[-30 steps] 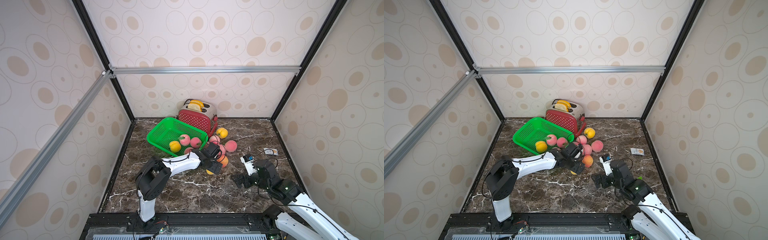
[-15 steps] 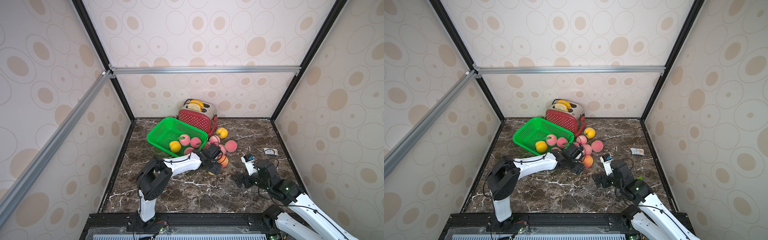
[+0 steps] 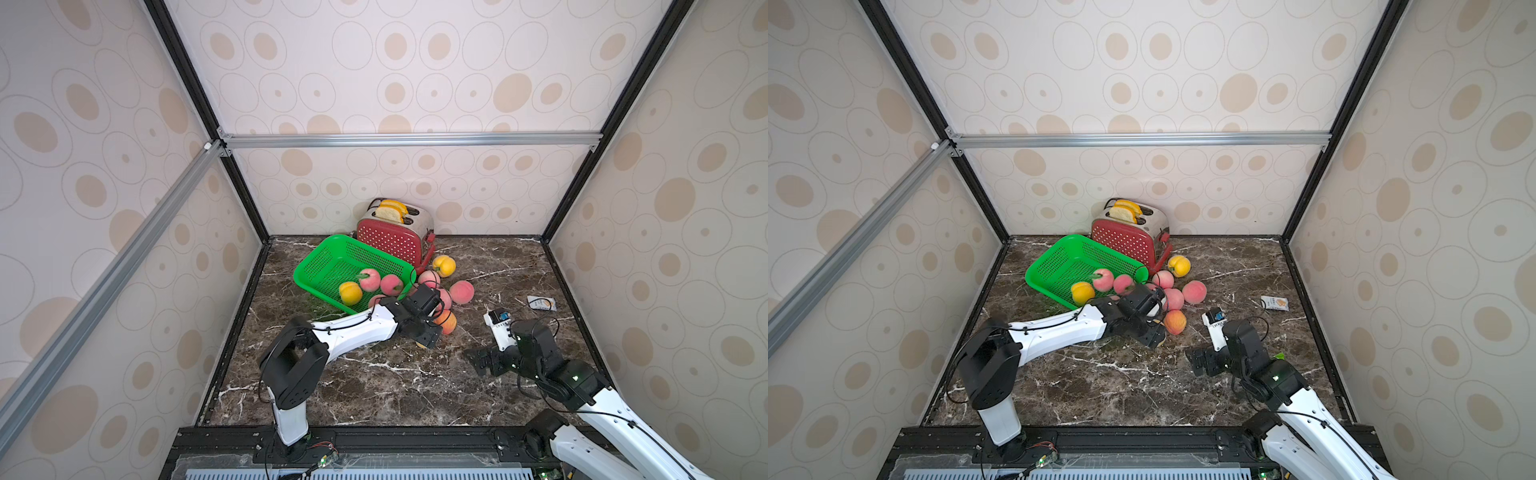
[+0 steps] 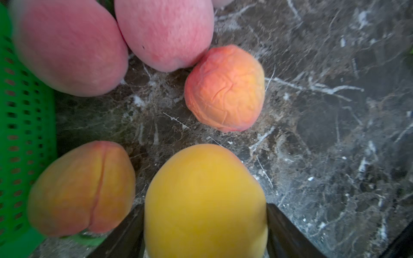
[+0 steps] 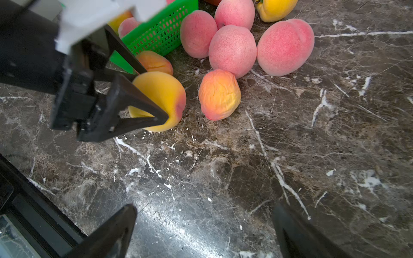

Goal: Put the peaches into the basket
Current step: Pick up the peach from the center of the board.

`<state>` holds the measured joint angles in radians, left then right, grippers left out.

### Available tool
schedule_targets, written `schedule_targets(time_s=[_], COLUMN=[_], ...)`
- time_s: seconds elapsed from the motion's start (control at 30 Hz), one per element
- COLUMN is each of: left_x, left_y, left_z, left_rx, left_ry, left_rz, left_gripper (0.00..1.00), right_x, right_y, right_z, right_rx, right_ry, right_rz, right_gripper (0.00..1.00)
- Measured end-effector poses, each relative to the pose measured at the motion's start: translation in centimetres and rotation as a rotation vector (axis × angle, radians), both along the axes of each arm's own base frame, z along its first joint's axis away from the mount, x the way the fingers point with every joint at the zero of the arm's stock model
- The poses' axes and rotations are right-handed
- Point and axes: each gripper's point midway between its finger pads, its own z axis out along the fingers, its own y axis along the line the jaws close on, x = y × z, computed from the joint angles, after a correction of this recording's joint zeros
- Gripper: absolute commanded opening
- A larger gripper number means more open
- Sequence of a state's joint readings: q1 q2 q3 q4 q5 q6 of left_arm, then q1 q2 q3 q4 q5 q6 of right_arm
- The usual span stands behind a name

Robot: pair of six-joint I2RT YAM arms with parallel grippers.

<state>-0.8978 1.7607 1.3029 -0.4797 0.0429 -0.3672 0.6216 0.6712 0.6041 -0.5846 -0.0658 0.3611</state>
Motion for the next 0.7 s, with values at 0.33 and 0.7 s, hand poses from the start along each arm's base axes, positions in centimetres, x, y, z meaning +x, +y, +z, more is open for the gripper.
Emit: schedule_targets(time_s=[0.33,0.7], left_x=[2.0,10.7], left_y=[0.6,10.8], left_z=[6.7,9.9], left_rx=[-0.051,-0.036], left_ry=[-0.087,-0.105], left_rz=[0.04,0.287], left_gripper=[0.73,0.73], right_x=[-0.1,-0.5], right_y=[0.3,1.8], right_z=[-0.3,0.6], right_rx=[0.002,0.047], right_ry=[0.016,-0.008], right_rz=[0.021,0.11], right_gripper=[1.0,1.0])
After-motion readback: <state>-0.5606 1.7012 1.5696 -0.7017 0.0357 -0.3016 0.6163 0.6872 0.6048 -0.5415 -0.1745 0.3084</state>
